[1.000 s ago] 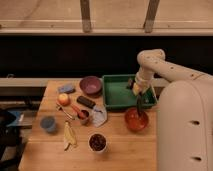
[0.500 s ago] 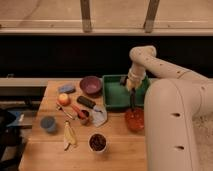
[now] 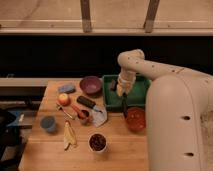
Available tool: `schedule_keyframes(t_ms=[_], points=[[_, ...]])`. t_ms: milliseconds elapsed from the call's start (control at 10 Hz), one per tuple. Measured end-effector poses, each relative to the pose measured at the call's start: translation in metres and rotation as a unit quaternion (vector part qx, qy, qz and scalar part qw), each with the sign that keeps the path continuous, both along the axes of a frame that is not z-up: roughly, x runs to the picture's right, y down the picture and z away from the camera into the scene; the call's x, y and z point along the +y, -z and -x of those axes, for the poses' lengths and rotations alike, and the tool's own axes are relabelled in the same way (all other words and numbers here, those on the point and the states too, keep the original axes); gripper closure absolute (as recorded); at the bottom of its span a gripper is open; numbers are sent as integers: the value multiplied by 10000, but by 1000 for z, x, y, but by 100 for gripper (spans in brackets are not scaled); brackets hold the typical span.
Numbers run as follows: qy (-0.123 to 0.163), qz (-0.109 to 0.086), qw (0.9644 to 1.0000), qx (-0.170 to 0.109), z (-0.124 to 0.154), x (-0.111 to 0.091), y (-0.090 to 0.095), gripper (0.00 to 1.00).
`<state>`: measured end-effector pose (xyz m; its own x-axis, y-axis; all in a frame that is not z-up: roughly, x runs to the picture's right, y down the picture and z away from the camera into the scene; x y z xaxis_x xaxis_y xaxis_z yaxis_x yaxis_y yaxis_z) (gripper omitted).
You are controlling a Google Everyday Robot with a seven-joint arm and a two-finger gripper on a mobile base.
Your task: Wipe tray with brush
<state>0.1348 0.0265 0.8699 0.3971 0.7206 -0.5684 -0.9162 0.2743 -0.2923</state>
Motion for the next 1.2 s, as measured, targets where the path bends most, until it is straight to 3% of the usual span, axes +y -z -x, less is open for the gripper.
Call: schedule_keyframes(t_ms=[200,400,700,900,1200], points=[[-67,59,9998,177,-23,10,10,100],[-193,107,9986,481,-67,20,19,100],[-441,133,9955,831,-124,15,11,100],[-442,160,9951,873,-133,10,2,100],[-289,237,9964,754,-107,2,-20,100]])
